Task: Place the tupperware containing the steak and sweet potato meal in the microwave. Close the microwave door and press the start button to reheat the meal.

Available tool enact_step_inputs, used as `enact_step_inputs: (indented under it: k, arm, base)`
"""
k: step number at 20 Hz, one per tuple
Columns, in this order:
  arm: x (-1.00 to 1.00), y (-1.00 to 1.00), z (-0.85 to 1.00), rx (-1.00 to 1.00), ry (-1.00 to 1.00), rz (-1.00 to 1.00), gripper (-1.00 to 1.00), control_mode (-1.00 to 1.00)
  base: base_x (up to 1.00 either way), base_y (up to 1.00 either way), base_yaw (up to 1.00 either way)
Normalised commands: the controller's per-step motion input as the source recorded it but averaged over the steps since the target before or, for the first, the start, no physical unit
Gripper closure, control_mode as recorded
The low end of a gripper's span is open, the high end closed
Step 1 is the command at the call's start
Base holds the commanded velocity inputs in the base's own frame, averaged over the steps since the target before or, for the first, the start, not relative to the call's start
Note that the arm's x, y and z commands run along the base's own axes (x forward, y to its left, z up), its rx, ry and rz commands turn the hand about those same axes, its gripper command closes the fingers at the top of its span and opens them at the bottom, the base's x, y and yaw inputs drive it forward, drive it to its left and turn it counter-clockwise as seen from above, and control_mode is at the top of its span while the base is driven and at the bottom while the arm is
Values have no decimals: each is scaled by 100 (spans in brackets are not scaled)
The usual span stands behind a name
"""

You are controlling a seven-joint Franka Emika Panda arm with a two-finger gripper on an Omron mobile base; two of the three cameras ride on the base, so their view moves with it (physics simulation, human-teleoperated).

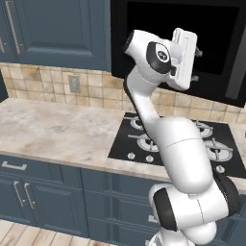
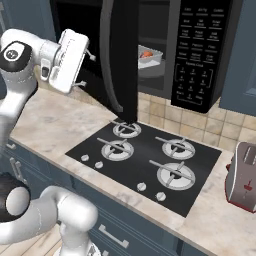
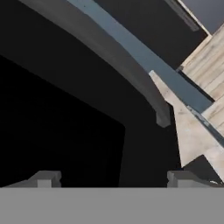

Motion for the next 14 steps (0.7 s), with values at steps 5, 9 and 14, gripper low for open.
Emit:
enact_step_inputs:
  k: [5,9,14]
  arm:
    - [59,-43,-1,14,-25,48,-100,-100]
    - [75,-34,-3,12,-23,48,-100,-100]
    - [98,-16,-7,7,-19,42,-100,-100]
  base:
    - [0,0,0]
    - [0,0,0]
    - [0,0,0]
